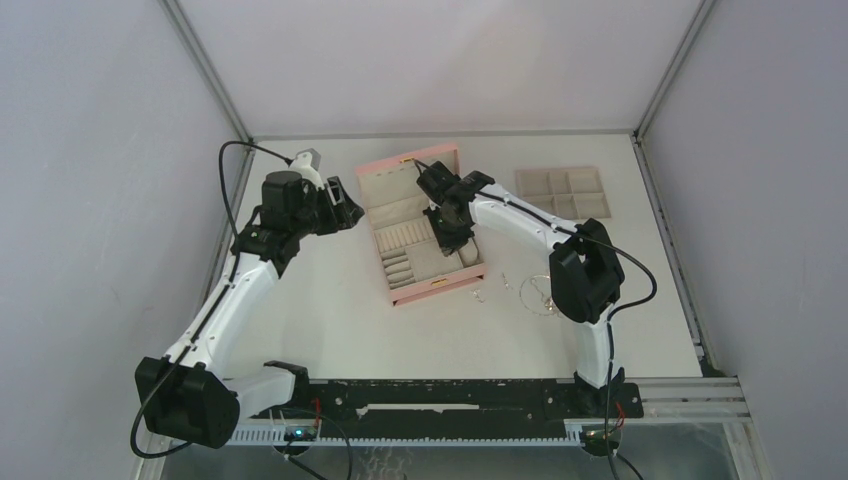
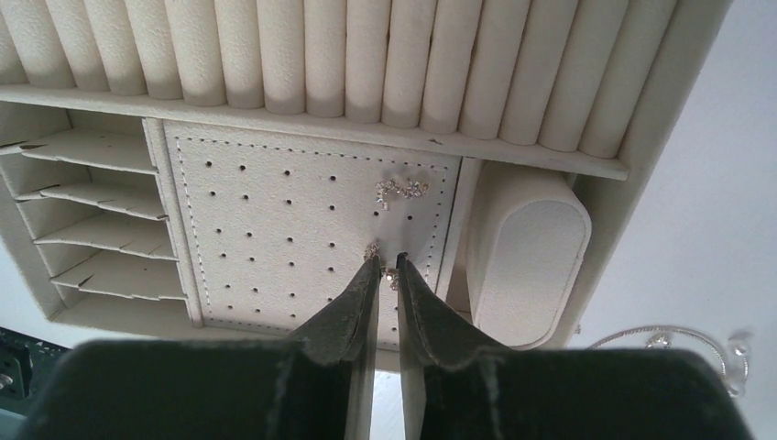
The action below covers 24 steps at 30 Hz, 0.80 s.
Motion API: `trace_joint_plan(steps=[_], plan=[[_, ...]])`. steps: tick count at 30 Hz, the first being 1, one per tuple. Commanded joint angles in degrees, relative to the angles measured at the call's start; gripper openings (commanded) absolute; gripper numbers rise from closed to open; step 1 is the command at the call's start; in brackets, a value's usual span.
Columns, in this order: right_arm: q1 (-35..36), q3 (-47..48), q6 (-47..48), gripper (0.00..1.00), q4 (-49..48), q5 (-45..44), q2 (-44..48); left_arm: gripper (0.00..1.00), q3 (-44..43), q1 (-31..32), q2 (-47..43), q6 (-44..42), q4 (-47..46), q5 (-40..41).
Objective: Organize the mixed jewelry
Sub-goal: Place the jewelry in the jewelry box.
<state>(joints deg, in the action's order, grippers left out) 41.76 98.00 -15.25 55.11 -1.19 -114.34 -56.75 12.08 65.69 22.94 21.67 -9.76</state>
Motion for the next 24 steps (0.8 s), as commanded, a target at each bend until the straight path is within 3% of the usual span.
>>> trace_joint_plan(steps=[1,24], plan=[[0.44,0.04,0.74,0.21,-1.97,0.11,2.59,0.65,-2.14,-0.36,-0.1,-0.35,-1.43,-1.06],[1.21,0.2,3.54,0.28,-1.8,0.58,2.42,0.65,-2.09,-0.38,-0.03,-0.22,-1.6,-1.25]])
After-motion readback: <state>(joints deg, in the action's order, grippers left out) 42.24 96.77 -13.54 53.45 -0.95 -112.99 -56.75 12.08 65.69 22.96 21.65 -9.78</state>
